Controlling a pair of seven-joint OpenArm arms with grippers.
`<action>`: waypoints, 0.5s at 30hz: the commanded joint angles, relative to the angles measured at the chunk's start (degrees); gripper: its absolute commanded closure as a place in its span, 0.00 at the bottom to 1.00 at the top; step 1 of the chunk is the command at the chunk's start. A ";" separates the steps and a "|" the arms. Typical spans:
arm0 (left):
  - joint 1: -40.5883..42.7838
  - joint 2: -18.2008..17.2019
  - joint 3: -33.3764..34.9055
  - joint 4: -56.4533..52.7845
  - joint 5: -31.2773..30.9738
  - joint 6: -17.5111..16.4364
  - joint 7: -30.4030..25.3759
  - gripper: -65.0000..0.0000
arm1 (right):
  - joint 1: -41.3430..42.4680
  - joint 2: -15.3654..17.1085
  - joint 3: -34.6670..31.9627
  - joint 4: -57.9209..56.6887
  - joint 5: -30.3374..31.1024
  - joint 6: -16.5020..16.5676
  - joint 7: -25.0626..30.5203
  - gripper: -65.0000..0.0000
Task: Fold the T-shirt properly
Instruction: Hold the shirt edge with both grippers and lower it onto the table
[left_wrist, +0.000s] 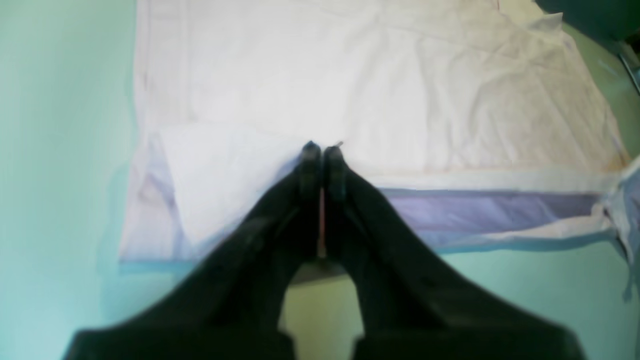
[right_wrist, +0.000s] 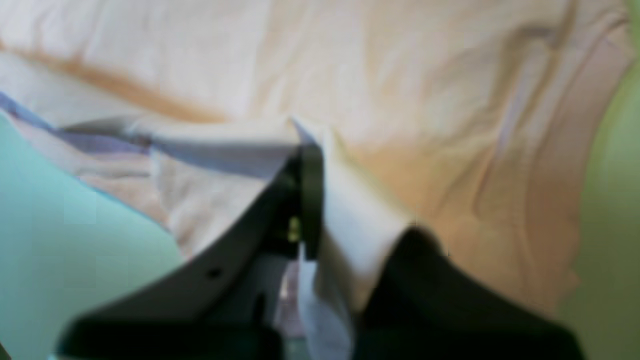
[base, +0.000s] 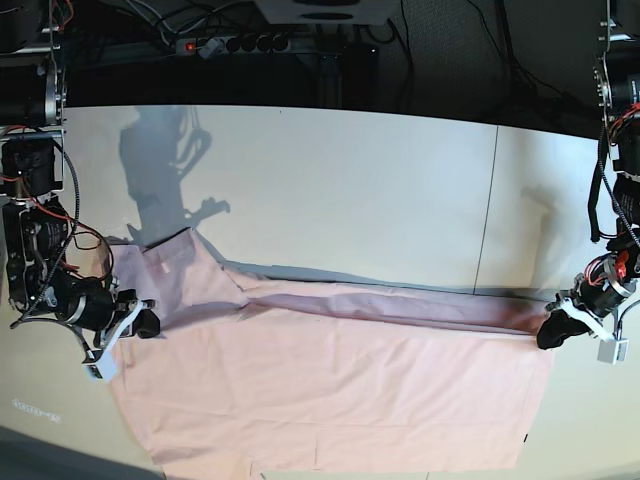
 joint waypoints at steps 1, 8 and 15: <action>-1.73 -1.14 -0.37 0.74 -1.01 -0.07 -1.62 1.00 | 2.60 0.96 -0.46 0.72 0.07 3.17 1.88 1.00; -1.70 -1.14 -0.37 0.74 -0.50 -0.07 -1.75 1.00 | 6.21 0.85 -5.22 0.24 -5.01 3.15 3.21 1.00; -1.70 -1.16 -0.37 0.74 0.31 -0.07 -2.36 1.00 | 10.03 0.46 -11.19 -6.03 -8.07 2.97 7.89 1.00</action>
